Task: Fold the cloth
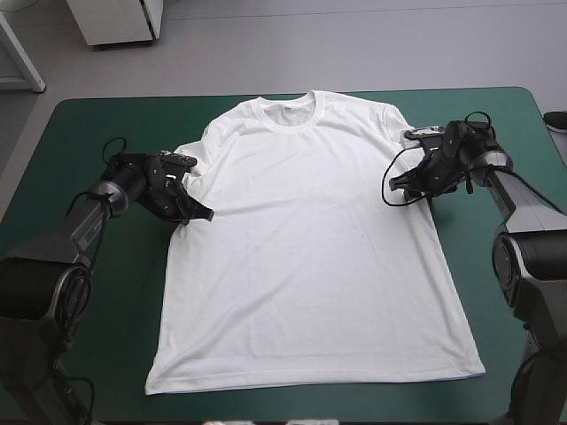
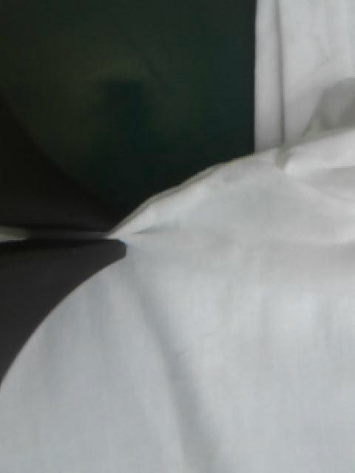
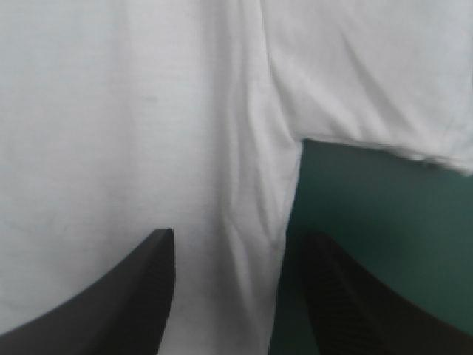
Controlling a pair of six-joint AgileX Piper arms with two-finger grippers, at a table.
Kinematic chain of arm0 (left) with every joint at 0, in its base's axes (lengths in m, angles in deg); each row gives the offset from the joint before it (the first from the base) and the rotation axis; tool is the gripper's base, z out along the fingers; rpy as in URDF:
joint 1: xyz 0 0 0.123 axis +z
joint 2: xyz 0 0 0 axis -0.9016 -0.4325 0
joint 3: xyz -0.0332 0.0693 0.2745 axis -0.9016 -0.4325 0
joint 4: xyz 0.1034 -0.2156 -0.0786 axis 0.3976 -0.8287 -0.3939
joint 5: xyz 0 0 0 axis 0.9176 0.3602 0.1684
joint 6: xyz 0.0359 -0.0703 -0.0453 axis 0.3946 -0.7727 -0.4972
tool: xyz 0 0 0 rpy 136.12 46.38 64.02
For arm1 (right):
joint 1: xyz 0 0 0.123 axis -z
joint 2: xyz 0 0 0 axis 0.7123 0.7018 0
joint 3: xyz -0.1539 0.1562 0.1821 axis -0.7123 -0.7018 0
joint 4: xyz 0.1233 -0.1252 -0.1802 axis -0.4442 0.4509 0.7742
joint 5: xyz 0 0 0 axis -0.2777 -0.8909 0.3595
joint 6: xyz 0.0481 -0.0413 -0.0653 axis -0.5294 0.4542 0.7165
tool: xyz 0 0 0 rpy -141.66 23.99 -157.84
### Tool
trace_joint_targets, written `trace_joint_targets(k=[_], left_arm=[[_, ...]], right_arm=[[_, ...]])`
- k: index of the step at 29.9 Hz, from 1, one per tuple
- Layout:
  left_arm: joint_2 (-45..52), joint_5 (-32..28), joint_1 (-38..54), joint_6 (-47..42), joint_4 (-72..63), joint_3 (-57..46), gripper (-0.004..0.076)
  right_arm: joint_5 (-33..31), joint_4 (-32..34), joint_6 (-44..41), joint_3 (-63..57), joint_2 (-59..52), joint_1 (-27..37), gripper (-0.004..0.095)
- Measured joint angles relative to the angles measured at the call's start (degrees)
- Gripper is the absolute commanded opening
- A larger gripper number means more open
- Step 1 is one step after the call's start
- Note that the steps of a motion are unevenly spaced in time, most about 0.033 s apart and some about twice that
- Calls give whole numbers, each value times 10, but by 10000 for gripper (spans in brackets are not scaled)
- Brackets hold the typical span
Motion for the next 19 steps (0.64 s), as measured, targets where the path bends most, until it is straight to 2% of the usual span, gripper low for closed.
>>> trace_joint_targets(k=[3,5,12,19], left_arm=[[0,0,0,3,0,0,-9],[0,0,0,5,0,0,-9],[0,-2,0,5,0,0,-9],[0,-18,0,5,0,0,-9]], right_arm=[[1,-1,0,4,5,0,484],[-1,-1,1,5,7,0,425],[-15,9,5,14,17,5,-20],[-26,-30,21,17,22,6,-13]])
